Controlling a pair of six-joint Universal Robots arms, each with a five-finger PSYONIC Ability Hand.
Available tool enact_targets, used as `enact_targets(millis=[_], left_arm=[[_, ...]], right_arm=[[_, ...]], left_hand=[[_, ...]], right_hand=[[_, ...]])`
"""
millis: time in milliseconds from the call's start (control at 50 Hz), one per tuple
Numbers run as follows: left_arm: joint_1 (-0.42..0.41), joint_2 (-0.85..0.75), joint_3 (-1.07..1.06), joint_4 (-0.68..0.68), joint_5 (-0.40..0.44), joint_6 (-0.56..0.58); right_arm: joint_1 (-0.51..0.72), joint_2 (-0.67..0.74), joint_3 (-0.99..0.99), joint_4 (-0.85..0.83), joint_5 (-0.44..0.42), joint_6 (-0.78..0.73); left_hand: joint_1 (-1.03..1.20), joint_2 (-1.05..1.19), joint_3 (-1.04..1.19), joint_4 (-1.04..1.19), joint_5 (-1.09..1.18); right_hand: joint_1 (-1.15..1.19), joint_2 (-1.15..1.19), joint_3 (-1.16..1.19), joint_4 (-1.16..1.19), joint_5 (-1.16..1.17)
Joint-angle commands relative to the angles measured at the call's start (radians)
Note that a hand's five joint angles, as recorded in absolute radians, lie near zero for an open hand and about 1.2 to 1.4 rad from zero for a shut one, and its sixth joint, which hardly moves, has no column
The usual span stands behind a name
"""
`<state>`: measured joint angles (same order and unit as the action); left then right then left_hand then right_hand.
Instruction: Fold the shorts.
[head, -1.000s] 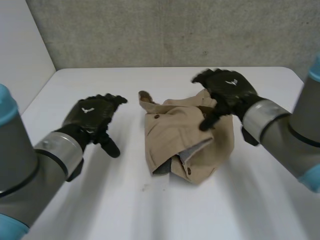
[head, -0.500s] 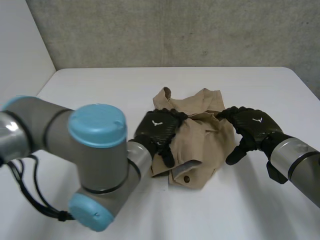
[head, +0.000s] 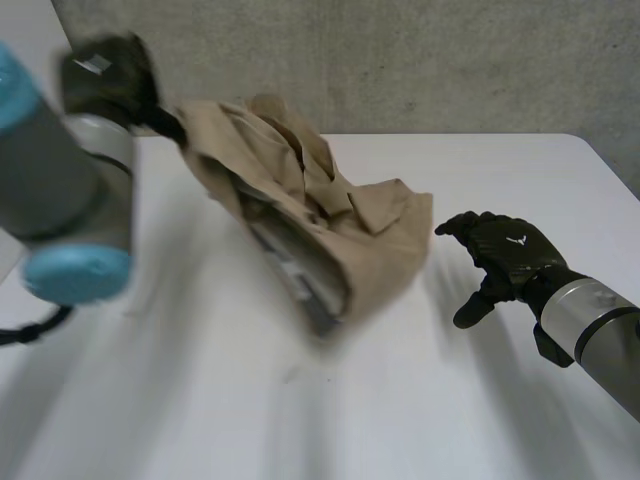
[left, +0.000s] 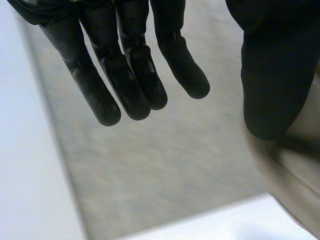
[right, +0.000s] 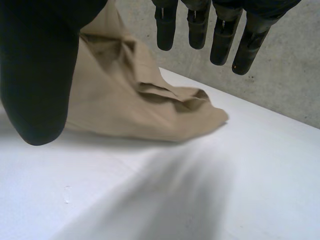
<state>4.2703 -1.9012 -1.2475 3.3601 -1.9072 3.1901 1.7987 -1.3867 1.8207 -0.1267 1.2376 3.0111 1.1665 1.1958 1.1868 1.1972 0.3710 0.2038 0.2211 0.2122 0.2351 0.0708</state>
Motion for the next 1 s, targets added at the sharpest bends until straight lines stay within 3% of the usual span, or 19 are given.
enact_targets(millis=[20,140,300,320,340,400,460,540,640,720,1000], left_arm=[[0.181,0.122,0.026,0.021,0.065,0.008],[0.172,0.14,0.025,0.025,0.131,-0.002],[0.036,0.048,0.029,0.082,0.142,-0.009],[0.022,0.033,0.029,0.085,0.139,-0.009],[0.007,0.012,0.025,0.084,0.142,-0.006],[0.0,-0.024,-0.001,0.049,0.137,-0.003],[0.002,-0.048,-0.02,-0.001,0.137,-0.001],[0.045,-0.088,-0.029,-0.093,0.134,-0.002],[0.158,-0.159,-0.027,-0.234,0.134,-0.002],[0.195,-0.211,-0.021,-0.294,0.139,-0.002],[0.264,-0.371,0.036,-0.312,0.137,0.025]], right_arm=[[0.004,0.001,0.0,-0.001,-0.001,0.0],[0.004,0.003,0.002,-0.001,-0.001,0.0],[-0.001,0.005,0.008,-0.001,0.0,-0.001],[-0.005,0.005,0.009,-0.001,0.0,-0.001],[-0.012,0.005,0.011,-0.001,0.0,-0.001],[-0.036,0.001,0.02,-0.001,-0.001,-0.001],[-0.053,0.0,0.022,-0.004,-0.004,-0.003],[-0.064,0.0,0.019,-0.007,-0.006,-0.006],[-0.061,0.001,0.022,-0.007,-0.004,-0.038],[-0.055,0.008,0.026,-0.007,-0.004,-0.052],[-0.052,0.012,0.031,-0.007,-0.003,-0.054]], left_hand=[[0.23,0.2,0.209,0.199,0.851],[0.23,0.2,0.209,0.199,0.851],[0.23,0.2,0.209,0.199,0.851],[0.178,0.149,0.158,0.147,0.799],[-0.122,-0.151,-0.142,-0.153,0.499],[-0.564,-0.593,-0.584,-0.595,0.057],[-0.598,-0.627,-0.618,-0.628,0.023],[-0.75,-0.78,-0.771,-0.781,-0.129],[-0.867,-0.897,-0.888,-0.898,-0.246],[-0.888,-0.918,-0.909,-0.919,-0.267],[-0.756,-0.786,-0.777,-0.787,-0.135]], right_hand=[[-0.029,-0.047,-0.038,-0.061,-0.071],[-0.029,-0.047,-0.038,-0.061,-0.071],[-0.029,-0.047,-0.038,-0.061,-0.071],[-0.029,-0.047,-0.038,-0.061,-0.071],[-0.029,-0.047,-0.038,-0.061,-0.071],[-0.029,-0.047,-0.038,-0.061,-0.071],[-0.029,-0.047,-0.038,-0.061,-0.071],[-0.029,-0.047,-0.038,-0.061,-0.071],[-0.029,-0.047,-0.038,-0.061,-0.071],[-0.029,-0.047,-0.038,-0.061,-0.071],[-0.029,-0.047,-0.038,-0.061,-0.071]])
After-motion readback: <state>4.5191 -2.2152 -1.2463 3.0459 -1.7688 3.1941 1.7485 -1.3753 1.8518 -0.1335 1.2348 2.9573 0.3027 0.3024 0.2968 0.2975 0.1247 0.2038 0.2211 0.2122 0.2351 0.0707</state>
